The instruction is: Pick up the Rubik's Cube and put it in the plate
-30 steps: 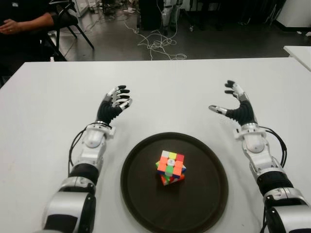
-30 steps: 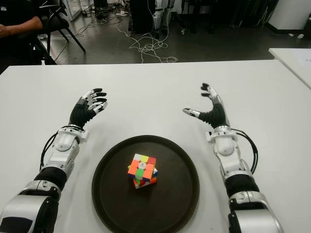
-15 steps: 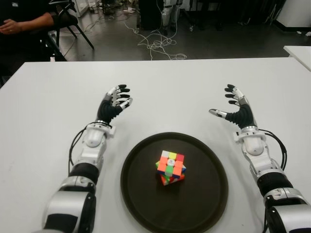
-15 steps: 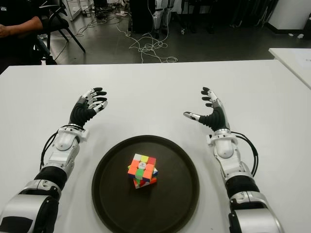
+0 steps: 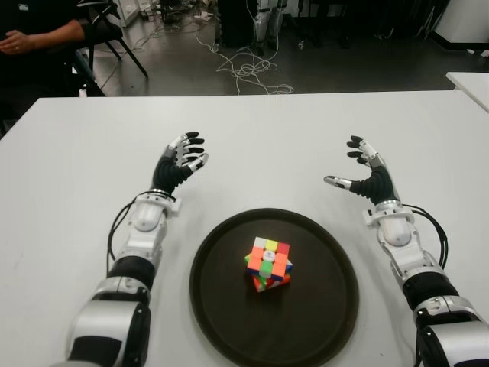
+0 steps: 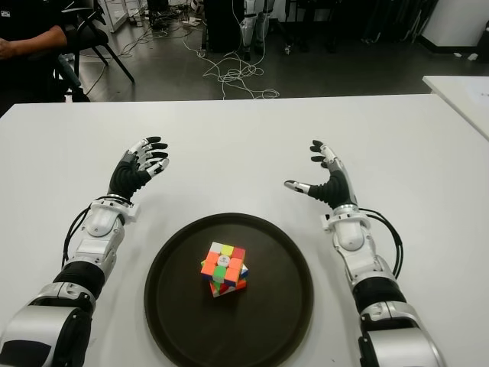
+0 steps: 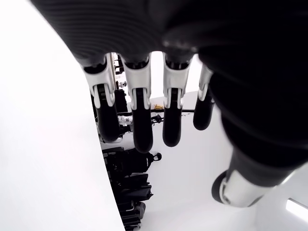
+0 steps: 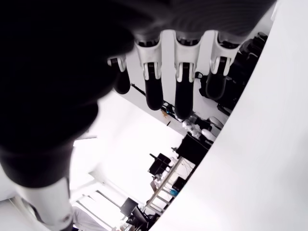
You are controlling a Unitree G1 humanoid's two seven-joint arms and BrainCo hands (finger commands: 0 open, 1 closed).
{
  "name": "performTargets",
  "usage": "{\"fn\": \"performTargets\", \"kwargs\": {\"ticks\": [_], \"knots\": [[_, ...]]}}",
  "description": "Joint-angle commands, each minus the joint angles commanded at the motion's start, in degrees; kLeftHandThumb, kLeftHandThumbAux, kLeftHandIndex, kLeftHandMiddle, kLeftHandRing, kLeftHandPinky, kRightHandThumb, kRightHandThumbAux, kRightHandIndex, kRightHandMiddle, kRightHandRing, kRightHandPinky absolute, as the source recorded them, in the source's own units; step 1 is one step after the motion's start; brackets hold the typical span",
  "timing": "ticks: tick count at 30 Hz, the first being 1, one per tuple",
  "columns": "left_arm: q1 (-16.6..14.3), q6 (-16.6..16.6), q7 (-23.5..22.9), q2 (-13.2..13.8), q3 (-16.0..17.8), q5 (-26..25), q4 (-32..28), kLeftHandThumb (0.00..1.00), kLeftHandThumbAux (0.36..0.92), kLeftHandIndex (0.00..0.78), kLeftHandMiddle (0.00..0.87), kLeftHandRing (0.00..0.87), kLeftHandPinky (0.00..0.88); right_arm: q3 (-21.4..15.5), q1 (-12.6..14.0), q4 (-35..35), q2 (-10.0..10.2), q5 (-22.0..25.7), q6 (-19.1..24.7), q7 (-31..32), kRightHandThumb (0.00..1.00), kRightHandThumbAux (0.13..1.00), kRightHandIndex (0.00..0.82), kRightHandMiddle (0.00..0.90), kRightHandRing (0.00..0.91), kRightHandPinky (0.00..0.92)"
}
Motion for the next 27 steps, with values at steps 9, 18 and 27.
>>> {"fn": "performTargets", "kwargs": {"ticks": [9, 18, 27], "knots": [[-0.3, -0.3, 0.2, -0.1, 0.2, -0.1, 1.4, 0.084, 0.711, 0.206, 0.257, 0.263, 0.286, -1.4, -1.2, 2.7, 0.8, 2.9, -2.4, 1.6, 0.0, 0.74, 0.161, 0.236, 0.259, 0.306], [-0.7, -0.8, 0.3, 0.4, -0.2, 0.6, 2.2, 0.036, 0.679, 0.204, 0.247, 0.251, 0.262, -8.3, -2.8, 3.5, 4.0, 16.9, 4.1, 14.4, 0.041, 0.782, 0.147, 0.243, 0.29, 0.363], [-0.6, -1.6, 0.9, 0.4, -0.4, 0.8, 2.4, 0.034, 0.7, 0.215, 0.26, 0.257, 0.264, -10.4, -3.1, 1.1, 5.2, 20.2, 9.3, 16.5, 0.07, 0.831, 0.144, 0.251, 0.301, 0.384]]}}
